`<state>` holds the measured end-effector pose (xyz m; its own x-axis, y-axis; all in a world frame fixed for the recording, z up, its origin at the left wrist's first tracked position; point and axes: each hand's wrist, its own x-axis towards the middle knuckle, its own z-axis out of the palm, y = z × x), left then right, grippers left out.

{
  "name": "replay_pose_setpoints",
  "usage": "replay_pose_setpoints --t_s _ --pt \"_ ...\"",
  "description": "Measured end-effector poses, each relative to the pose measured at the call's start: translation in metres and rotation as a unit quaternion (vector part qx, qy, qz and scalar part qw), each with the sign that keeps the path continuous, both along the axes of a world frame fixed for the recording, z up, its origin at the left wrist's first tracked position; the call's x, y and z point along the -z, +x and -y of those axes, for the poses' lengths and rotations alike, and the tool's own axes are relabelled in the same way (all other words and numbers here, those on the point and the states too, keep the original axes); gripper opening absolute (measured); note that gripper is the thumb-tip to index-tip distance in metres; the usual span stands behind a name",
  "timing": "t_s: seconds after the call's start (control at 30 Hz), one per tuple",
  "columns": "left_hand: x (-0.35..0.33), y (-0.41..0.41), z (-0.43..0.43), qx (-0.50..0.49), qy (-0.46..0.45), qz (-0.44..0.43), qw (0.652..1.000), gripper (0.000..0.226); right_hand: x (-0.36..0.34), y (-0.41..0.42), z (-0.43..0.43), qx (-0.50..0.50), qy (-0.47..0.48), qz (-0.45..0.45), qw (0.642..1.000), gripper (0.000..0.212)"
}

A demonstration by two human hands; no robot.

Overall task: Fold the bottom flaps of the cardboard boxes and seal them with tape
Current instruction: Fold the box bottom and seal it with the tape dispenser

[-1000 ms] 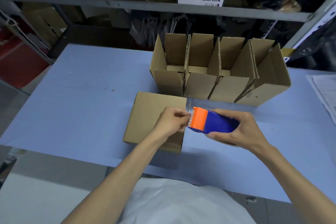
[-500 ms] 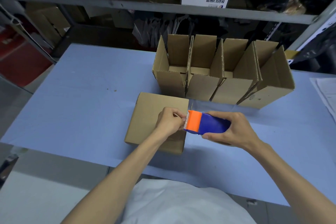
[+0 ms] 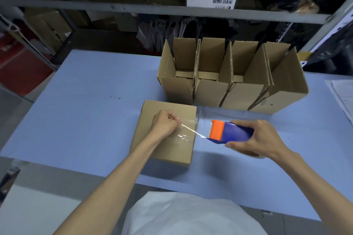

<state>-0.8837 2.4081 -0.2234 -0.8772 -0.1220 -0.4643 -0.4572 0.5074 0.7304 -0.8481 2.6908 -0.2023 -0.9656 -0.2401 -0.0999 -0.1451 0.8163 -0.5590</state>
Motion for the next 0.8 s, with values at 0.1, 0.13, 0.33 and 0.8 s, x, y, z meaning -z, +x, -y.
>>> replay_pose_setpoints --t_s 0.1,0.13,0.33,0.8 --pt "0.002 -0.001 -0.005 -0.002 -0.002 -0.007 1.0 0.011 0.004 -0.01 -0.003 -0.003 0.029 0.021 0.999 0.068" --pt "0.003 -0.001 -0.006 -0.003 -0.008 -0.012 1.0 0.013 0.006 -0.013 -0.003 -0.002 0.037 0.027 0.999 0.07" --pt "0.011 0.005 -0.015 0.018 -0.056 -0.065 0.996 0.015 0.013 -0.019 -0.004 -0.002 0.064 0.042 0.997 0.068" --pt "0.025 0.004 -0.019 0.128 -0.265 -0.122 0.948 0.024 0.027 -0.023 -0.002 -0.01 0.096 0.046 0.994 0.076"
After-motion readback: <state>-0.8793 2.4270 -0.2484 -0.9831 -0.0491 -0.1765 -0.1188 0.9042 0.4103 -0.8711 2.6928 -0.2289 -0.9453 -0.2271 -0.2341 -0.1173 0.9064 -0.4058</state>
